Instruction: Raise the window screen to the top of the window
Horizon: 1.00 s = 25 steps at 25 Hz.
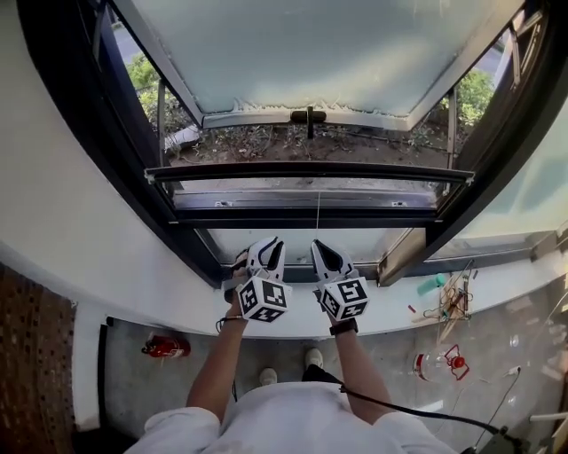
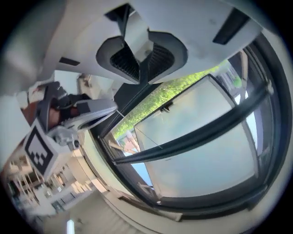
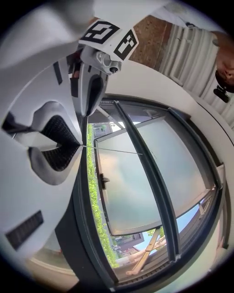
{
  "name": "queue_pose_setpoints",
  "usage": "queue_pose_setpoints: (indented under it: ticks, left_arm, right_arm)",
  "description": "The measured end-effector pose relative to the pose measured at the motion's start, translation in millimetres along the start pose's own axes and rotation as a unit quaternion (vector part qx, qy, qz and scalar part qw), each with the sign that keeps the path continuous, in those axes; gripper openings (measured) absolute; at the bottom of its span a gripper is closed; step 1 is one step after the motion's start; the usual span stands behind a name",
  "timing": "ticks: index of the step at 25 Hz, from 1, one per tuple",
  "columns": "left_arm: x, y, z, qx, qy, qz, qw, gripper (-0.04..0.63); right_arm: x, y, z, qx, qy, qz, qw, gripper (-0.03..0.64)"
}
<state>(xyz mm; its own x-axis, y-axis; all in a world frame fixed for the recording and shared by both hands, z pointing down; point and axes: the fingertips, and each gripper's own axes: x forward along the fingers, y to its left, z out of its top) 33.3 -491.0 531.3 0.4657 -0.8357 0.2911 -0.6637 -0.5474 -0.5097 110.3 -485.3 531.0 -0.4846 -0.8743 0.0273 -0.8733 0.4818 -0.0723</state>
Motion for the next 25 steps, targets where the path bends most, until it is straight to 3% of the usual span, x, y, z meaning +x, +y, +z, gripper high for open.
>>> queue_pose_setpoints:
  ticks: [1,3,6,8,15,25]
  left_arm:
    - [-5,-7,1,-0.058,-0.017,-0.016,0.998,0.054]
    - [-16,-10,6,-0.164,-0.06,-0.023,0.9843,0.054]
    - [-28,-6,8,-0.24,-0.095,-0.011,0.9661,0.041]
    - [-33,-5,10,-0.255,-0.106,-0.007,0.9611,0.0]
    - [-51,5,24,-0.277,-0.136,-0.004,0.9511,0.0]
    - [-59,13,31,-0.284,-0.149,-0.006,0.9471,0.0]
  right_arm:
    - [-1,0,4,-0.003,-0.004,-0.001,1.0,0.002]
    - [-2,2,11,-0.006,-0.011,-0.001,1.0,0.002]
    - [-3,4,20,-0.006,-0.021,-0.001,1.0,0.002]
    - [-7,6,26,-0.006,-0.027,-0.003,1.0,0.002]
    - [-10,16,41,-0.014,-0.033,-0.008,0.999,0.002]
    - [-13,11,54,-0.01,-0.043,-0.016,0.999,0.002]
